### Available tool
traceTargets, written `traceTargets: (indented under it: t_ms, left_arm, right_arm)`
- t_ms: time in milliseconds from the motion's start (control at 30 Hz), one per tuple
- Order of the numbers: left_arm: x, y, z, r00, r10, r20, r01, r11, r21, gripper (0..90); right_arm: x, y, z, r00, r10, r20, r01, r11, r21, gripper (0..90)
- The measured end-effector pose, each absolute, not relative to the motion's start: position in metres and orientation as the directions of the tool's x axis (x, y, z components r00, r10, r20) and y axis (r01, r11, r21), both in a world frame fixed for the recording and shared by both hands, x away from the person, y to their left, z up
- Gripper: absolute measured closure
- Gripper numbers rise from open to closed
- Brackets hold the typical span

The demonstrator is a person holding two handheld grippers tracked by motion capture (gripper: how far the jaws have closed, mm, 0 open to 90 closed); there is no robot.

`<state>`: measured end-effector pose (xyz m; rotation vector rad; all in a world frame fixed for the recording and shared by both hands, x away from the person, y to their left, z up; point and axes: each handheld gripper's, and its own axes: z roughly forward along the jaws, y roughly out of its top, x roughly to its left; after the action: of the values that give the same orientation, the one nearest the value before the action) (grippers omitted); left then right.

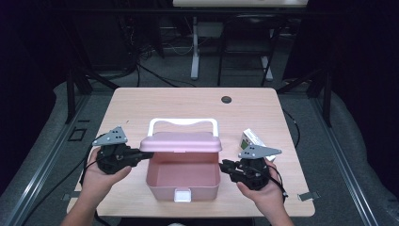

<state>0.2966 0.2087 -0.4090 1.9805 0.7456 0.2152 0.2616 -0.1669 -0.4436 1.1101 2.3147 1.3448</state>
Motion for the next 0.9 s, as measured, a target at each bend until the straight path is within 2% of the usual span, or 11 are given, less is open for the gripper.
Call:
traceTargets:
  t_ms: [900]
  left_arm:
    - [0.308, 0.209, -0.402, 0.779, 0.609, -0.147, 0.403, -0.307, 0.862, 89.4]
  right_arm:
    - [0.263, -0.135, -0.477, -0.745, 0.646, 0.166, 0.504, 0.381, 0.775, 78.4]
